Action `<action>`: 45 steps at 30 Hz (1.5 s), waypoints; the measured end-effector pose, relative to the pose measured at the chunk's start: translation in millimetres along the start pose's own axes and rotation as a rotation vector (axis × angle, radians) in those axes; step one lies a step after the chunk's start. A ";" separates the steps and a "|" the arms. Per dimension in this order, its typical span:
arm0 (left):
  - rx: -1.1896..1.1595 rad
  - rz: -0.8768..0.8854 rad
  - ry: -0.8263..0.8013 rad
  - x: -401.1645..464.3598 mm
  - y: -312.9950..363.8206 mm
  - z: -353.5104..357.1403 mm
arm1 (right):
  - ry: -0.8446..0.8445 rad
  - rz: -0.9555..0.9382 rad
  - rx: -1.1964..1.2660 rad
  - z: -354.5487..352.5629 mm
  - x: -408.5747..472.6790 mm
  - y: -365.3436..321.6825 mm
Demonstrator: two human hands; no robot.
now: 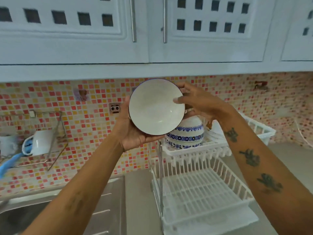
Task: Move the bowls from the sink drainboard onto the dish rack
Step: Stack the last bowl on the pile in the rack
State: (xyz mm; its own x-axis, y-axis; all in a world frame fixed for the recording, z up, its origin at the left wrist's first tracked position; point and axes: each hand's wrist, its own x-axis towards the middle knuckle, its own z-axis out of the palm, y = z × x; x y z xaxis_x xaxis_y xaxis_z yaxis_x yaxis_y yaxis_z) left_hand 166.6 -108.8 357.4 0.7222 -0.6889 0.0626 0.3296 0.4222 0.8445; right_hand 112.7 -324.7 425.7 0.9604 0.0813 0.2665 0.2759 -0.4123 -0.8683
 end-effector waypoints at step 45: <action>1.374 0.421 0.559 114.5 -74.6 49.7 | 0.126 0.265 0.219 -46.3 42.3 123.5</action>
State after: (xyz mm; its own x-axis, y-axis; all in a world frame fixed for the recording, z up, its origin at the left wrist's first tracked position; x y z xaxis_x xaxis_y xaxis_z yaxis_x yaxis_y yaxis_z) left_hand 194.4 -248.5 327.9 0.8479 -0.2292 0.4780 -0.5189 -0.5435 0.6598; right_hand 185.6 -414.2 349.1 0.9910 -0.1208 0.0581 0.0332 -0.1983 -0.9796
